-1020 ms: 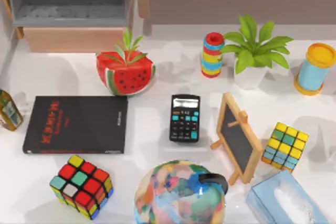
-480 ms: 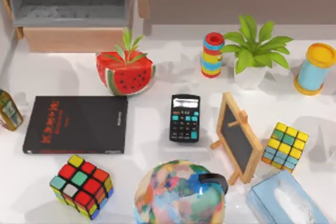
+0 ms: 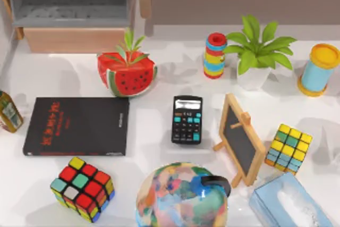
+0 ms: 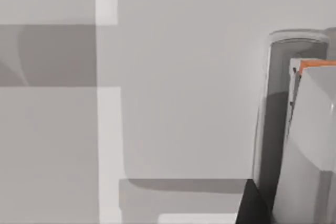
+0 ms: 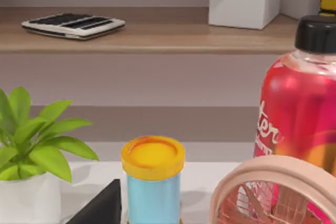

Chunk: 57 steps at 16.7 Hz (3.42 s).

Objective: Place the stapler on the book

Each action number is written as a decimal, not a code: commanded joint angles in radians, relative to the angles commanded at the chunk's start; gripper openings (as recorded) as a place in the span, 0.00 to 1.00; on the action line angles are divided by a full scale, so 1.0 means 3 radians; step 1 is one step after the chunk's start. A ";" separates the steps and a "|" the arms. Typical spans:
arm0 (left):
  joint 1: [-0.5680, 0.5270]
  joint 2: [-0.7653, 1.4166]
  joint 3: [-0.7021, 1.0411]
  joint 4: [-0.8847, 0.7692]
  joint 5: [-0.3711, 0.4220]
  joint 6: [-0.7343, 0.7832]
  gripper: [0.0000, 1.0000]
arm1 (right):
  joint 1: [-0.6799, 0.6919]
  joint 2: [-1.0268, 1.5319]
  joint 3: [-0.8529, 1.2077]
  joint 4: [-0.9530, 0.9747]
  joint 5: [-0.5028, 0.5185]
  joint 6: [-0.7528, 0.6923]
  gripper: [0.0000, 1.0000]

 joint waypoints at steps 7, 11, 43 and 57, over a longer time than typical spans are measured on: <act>0.0033 -0.0245 -0.0096 -0.0054 -0.0009 -0.0027 0.00 | 0.0000 0.0000 0.0000 0.0000 0.0000 0.0000 1.00; 0.0050 -0.0768 -0.0335 0.0024 -0.0028 -0.0084 0.00 | 0.0000 0.0000 0.0000 0.0000 0.0000 0.0000 1.00; -0.2121 -0.2592 -0.3616 0.1010 -0.0262 -0.2036 0.00 | 0.0000 0.0000 0.0000 0.0000 0.0000 0.0000 1.00; -0.2108 -0.2446 -0.3835 0.1375 -0.0260 -0.2020 0.15 | 0.0000 0.0000 0.0000 0.0000 0.0000 0.0000 1.00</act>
